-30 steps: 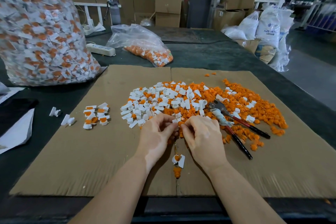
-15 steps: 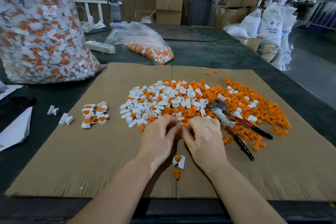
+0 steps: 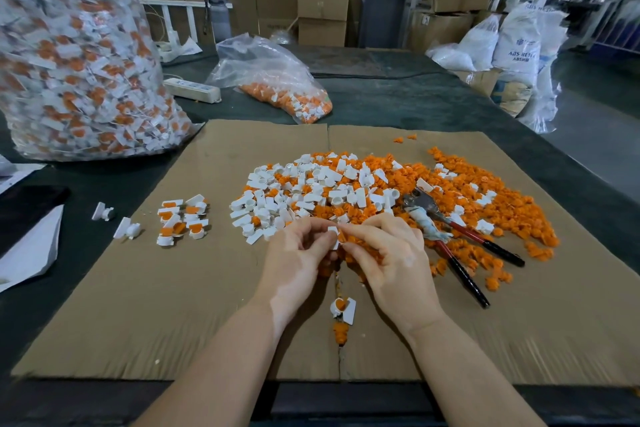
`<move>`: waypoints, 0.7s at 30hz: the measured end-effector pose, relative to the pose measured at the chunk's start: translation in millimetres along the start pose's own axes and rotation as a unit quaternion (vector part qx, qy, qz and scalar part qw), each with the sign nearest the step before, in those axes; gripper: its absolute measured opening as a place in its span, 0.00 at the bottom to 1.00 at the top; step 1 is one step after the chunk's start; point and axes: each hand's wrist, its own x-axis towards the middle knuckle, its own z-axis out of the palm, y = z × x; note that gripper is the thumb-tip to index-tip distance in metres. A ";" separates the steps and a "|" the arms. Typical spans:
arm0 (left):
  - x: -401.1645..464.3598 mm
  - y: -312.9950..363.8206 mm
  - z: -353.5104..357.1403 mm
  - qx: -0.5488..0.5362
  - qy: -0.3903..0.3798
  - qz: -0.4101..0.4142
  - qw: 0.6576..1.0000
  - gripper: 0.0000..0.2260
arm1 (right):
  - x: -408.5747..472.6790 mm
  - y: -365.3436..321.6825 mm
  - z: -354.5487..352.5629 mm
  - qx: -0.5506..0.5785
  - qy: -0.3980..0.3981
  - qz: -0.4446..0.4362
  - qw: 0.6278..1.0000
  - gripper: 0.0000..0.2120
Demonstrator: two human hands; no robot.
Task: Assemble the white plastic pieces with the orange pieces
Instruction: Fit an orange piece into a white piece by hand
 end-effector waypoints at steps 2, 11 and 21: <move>0.0 0.1 -0.6 0.009 -0.002 0.001 1.000 0.05 | 0.1 -0.3 0.2 -0.006 0.003 -0.002 1.000 0.09; -0.3 1.6 0.3 0.001 -0.003 -0.002 1.000 0.04 | 2.4 -4.1 -1.7 -0.006 -0.025 0.002 1.000 0.11; 0.5 -0.3 1.4 0.030 0.010 0.018 0.999 0.03 | 2.7 -3.0 -1.5 -0.015 -0.024 0.002 1.000 0.10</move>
